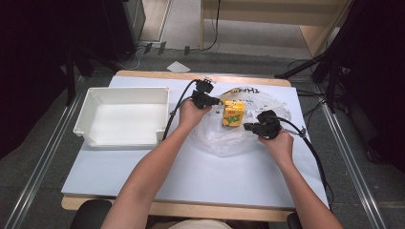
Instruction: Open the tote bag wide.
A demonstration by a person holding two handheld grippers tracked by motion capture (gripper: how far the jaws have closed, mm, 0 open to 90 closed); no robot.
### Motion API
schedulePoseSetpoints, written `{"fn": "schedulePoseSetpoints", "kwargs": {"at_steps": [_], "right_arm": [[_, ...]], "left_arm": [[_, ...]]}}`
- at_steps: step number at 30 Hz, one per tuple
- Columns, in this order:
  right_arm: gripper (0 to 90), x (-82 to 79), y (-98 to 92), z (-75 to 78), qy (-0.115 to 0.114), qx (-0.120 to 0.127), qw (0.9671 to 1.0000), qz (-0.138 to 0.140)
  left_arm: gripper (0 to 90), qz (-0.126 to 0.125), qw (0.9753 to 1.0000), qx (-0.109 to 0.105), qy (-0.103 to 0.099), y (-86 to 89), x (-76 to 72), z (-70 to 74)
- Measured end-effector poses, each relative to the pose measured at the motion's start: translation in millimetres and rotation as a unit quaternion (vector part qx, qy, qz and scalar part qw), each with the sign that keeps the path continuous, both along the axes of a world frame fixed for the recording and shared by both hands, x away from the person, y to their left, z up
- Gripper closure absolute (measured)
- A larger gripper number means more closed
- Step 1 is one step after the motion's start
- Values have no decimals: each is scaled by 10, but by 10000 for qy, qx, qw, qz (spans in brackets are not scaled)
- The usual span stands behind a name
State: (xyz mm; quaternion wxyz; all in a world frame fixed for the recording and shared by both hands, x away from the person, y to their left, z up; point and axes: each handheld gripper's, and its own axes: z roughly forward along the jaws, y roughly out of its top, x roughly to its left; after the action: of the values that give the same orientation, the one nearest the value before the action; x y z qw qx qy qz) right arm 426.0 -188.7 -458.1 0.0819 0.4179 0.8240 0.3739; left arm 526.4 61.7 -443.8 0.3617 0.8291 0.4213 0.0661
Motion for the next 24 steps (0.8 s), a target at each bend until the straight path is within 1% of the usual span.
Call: {"fn": "schedulePoseSetpoints", "kwargs": {"at_steps": [3,4,6,8,9,12,14,16,20,22,24], "right_arm": [[900,-4,-3,-53,57,-45,10000,-9],[900,-8,-2,-64,21,-45,10000,-4],[900,-7,9,-88,31,-106,9999,21],[900,-10,22,-129,100,-176,9998,40],[900,-22,25,-146,91,-227,9997,67],[900,-83,13,-158,84,-221,9997,103],[900,-128,-10,-164,56,-216,9997,124],[900,-181,-50,-177,33,-158,9998,119],[900,-287,-145,-190,74,-68,9999,95],[900,-351,-180,-186,55,-124,9999,104],[900,-425,-217,-193,20,-106,9999,133]], "left_arm": [[900,59,10000,30,33,9,13,-82],[900,78,10000,8,54,15,16,-102],[900,110,9999,54,79,18,24,-129],[900,104,9999,99,61,19,29,-143],[900,87,9999,114,50,20,30,-146],[900,150,9997,167,28,14,39,-174],[900,172,9995,257,48,23,52,-202],[900,203,9996,184,49,51,67,-213],[900,308,9991,301,-65,72,83,-208],[900,353,9989,317,-54,91,93,-205],[900,393,9987,320,-52,102,100,-204]]}}
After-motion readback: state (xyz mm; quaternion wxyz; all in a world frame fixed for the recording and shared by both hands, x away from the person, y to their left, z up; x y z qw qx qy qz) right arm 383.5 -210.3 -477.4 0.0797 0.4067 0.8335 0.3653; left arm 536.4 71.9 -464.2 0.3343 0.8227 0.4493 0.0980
